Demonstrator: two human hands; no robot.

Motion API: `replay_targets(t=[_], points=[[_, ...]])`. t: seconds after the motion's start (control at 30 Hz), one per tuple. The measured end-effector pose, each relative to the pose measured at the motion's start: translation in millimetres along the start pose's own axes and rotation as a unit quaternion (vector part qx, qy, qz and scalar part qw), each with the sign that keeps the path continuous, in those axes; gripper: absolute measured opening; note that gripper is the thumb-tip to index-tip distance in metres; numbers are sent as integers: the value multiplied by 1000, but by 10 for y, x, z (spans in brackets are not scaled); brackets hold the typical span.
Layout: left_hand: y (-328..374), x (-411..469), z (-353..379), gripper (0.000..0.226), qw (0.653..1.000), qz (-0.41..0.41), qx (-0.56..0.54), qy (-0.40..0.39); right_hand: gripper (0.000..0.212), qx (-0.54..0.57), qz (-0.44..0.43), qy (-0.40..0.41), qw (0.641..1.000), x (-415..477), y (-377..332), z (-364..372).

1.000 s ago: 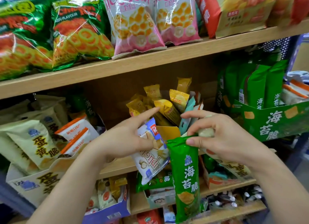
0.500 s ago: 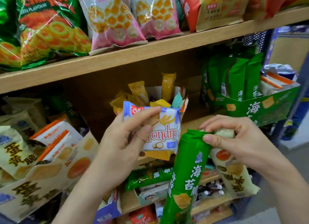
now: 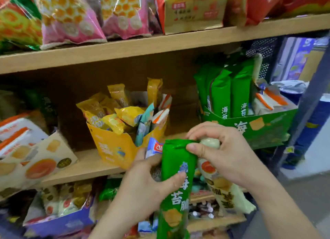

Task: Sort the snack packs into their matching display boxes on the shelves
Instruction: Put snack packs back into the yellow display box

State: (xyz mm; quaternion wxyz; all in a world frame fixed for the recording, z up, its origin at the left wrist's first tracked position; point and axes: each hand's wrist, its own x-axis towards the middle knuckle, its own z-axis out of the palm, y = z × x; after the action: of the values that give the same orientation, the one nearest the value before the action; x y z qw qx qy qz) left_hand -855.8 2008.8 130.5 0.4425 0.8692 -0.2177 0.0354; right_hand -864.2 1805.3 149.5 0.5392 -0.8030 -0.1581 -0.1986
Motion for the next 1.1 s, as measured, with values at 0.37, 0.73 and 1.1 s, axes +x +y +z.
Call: replay_targets(t=[0.37,0.73,1.1], points=[[194,48,388,38,989,-66,-21,127,47,-259,147,26,954,57,391,-648],[380,-24,179,22,964,-26,-42,262,39,-178,67,-56,980,30,227,-174],[645,-197,-136,23,925,82,-28,369,34,29,53,-79,995,-100,-92,-144]])
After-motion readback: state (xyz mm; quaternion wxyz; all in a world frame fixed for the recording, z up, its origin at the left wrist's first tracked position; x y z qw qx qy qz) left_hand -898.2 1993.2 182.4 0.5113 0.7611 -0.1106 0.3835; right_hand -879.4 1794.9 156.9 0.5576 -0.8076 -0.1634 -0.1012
